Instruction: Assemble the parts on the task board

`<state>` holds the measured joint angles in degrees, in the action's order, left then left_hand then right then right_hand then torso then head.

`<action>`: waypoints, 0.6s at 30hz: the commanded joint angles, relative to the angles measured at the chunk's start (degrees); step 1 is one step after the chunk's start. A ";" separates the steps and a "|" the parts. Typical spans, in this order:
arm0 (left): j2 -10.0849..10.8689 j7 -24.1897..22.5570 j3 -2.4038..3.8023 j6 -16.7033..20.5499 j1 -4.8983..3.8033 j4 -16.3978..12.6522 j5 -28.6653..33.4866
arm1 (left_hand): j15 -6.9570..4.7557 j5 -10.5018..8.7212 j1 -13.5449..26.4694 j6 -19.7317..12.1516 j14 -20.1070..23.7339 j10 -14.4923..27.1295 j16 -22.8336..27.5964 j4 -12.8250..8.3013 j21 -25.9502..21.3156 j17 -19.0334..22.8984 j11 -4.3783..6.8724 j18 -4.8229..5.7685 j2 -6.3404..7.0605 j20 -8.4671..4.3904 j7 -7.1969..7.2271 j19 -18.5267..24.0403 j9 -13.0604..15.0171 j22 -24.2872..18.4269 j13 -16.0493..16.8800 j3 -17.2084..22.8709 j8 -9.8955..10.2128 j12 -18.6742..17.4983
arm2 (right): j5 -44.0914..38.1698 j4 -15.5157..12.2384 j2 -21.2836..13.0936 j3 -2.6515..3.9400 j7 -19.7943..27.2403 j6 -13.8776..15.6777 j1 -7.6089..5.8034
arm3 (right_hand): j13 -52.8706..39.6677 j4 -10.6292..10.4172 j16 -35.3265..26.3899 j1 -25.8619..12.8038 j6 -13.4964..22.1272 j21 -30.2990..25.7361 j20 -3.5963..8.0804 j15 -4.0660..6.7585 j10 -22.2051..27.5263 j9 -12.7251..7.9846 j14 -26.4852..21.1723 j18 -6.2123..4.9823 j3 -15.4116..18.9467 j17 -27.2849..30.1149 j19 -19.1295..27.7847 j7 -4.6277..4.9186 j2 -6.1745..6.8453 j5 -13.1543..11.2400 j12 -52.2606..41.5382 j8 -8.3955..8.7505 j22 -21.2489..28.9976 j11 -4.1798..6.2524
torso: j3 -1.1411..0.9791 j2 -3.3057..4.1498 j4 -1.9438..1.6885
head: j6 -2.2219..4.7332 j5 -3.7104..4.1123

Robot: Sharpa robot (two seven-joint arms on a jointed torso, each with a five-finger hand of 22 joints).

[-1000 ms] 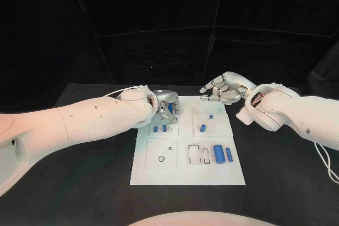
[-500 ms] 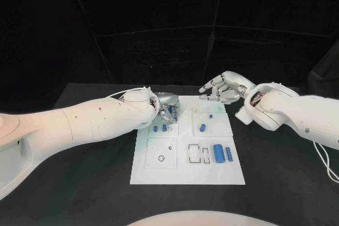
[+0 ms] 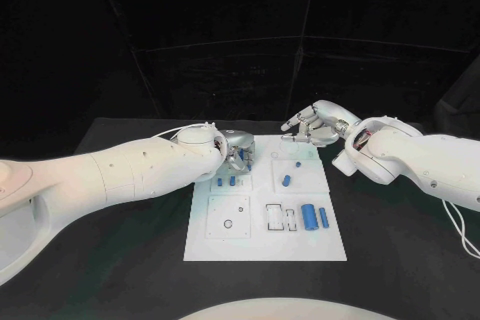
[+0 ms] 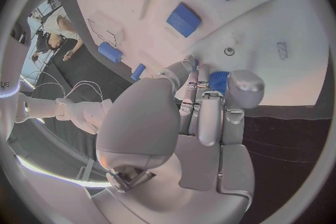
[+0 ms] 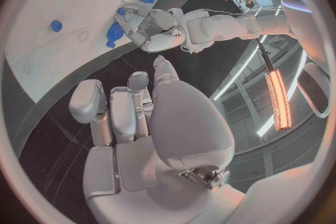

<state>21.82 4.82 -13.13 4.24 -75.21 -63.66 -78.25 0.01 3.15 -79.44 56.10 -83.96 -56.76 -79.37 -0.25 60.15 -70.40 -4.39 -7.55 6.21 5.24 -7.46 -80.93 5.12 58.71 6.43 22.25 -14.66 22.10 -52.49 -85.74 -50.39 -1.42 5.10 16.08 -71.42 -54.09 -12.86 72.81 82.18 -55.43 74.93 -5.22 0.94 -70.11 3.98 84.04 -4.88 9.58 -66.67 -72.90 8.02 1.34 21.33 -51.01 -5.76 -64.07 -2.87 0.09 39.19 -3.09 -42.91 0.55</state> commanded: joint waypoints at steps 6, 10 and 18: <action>-0.15 -0.04 -0.08 -1.82 0.24 0.05 -0.44 | -0.46 -0.28 1.03 -0.22 -1.84 -0.42 -0.23 -0.34 0.66 0.30 -0.10 0.90 0.83 -0.11 -0.19 -0.26 -0.53 0.59 -0.79 0.72 1.30 -1.19 | 0.16 -0.10 0.10 0.03 0.36 -0.31 -0.11 | -0.09 0.08 -0.19 0.05 0.10 -0.27 0.09 0.33 0.19 -0.04 1.09 -0.86 0.36 -0.12 0.28 -0.02 -0.58 0.11 0.06 -0.42 0.02 -0.07 | 0.00 -0.05 -0.06 | -0.02 0.10; -0.17 0.15 -0.08 -2.50 0.26 0.14 -0.44 | -0.19 -0.34 1.20 -1.96 -1.77 0.61 -0.14 -0.92 0.76 0.68 -0.49 0.96 1.94 0.04 -0.34 -0.21 -1.18 0.74 -1.55 0.98 2.94 -2.39 | 0.16 -0.09 0.12 0.03 0.35 -0.30 -0.11 | -0.09 0.08 -0.19 0.05 0.10 -0.27 0.09 0.33 0.19 -0.04 1.09 -0.86 0.36 -0.12 0.28 -0.02 -0.58 0.11 0.06 -0.42 0.02 -0.07 | 0.01 -0.04 -0.05 | 0.04 0.14; -0.34 0.08 -0.07 -2.70 0.29 0.15 -0.44 | 0.07 -0.30 1.38 -2.03 -1.72 0.72 -0.16 -1.29 0.92 0.95 -0.73 0.98 1.86 0.30 -0.37 -0.14 -1.25 0.96 -2.08 1.48 3.85 -2.98 | 0.16 -0.08 0.16 0.03 0.32 -0.31 -0.11 | -0.13 0.10 -0.19 0.09 0.09 -0.25 0.09 0.34 0.17 -0.04 1.09 -0.86 0.35 -0.12 0.25 -0.02 -0.61 0.11 0.01 -0.43 -0.02 -0.06 | 0.02 0.00 0.01 | 0.08 0.15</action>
<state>21.57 4.72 -12.97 3.60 -75.25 -63.55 -78.34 0.01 3.15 -78.24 53.64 -83.96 -55.69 -79.37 -1.44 60.86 -69.52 -5.21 -7.55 8.21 5.24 -7.96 -80.92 3.80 59.65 4.36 23.43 -10.82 19.16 -52.49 -85.73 -50.29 -1.42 5.09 16.06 -71.42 -54.16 -12.86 72.81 82.18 -55.44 74.93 -5.22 0.94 -70.11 3.98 84.04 -4.89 9.58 -66.73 -72.90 8.02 1.34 21.33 -51.01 -5.97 -64.07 -2.87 0.09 39.16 -3.10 -42.82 0.69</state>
